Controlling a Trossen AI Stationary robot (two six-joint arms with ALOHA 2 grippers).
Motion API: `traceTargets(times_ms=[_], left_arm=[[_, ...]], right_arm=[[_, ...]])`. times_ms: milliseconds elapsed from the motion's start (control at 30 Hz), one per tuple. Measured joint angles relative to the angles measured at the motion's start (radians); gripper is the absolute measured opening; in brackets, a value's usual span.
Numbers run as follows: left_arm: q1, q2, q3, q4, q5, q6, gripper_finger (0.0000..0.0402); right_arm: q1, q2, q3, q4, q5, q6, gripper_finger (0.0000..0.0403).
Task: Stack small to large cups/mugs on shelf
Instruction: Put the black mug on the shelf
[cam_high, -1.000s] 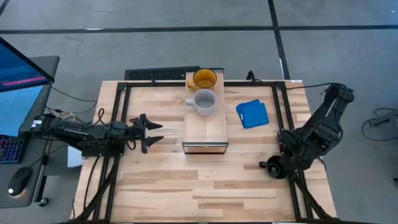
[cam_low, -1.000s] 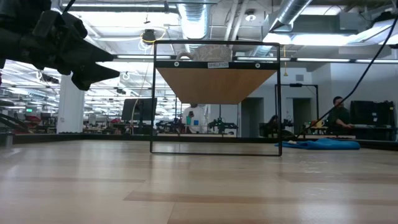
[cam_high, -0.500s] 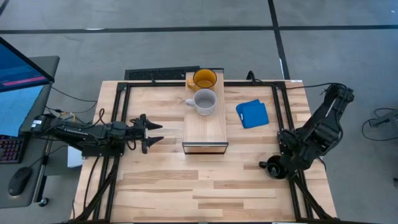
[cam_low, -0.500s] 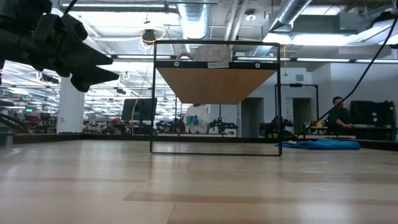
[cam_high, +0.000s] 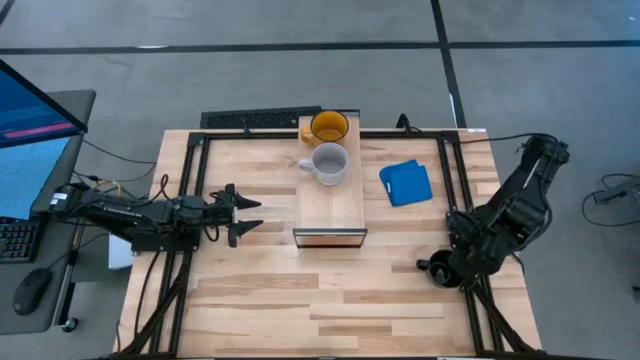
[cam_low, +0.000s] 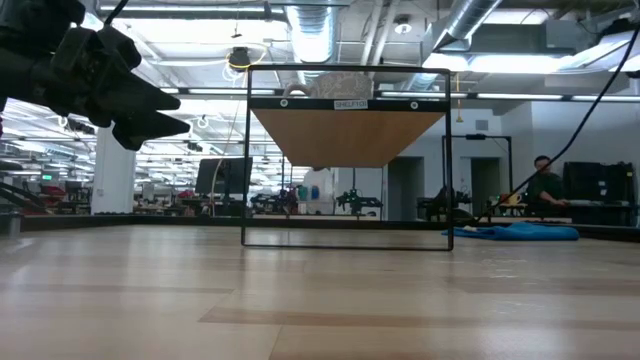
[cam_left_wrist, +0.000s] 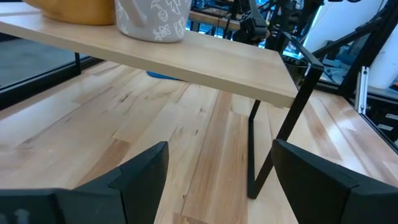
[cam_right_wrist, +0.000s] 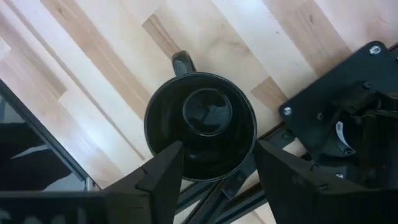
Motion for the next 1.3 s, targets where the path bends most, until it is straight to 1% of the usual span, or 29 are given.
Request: traceTargets(times_ms=[200,300,433,600,667,833,967,1067,1300], left_arm=[[0.0,0.0,0.0,0.0,0.0,0.0,0.0277],[0.0,0.0,0.0,0.0,0.0,0.0,0.0277],[0.0,0.0,0.0,0.0,0.0,0.0,0.0277],[0.0,0.0,0.0,0.0,0.0,-0.001,0.0277],[0.0,0.0,0.0,0.0,0.0,-0.001,0.0277],[0.0,0.0,0.0,0.0,0.0,-0.001,0.0277],[0.0,0.0,0.0,0.0,0.0,-0.001,0.0277],[0.0,0.0,0.0,0.0,0.0,-0.001,0.0277],[0.0,0.0,0.0,-0.007,0.007,-0.001,0.0277]], right_arm=[[0.0,0.007,0.0,0.005,0.0,-0.013,0.0222],[0.0,0.031,0.0,0.004,0.0,-0.071,0.0218],[-0.003,0.079,0.0,-0.003,0.0,-0.094,0.0215],[-0.024,0.137,0.0,-0.002,-0.002,-0.006,0.0214],[-0.032,0.161,0.0,-0.002,-0.007,0.006,0.0214],[-0.042,0.202,-0.026,-0.002,-0.063,0.016,0.021],[-0.036,0.201,-0.07,0.021,-0.13,0.143,0.0205],[-0.01,0.192,-0.092,0.051,-0.133,0.291,0.0201],[0.083,0.188,-0.1,0.038,-0.142,0.681,0.0196]])
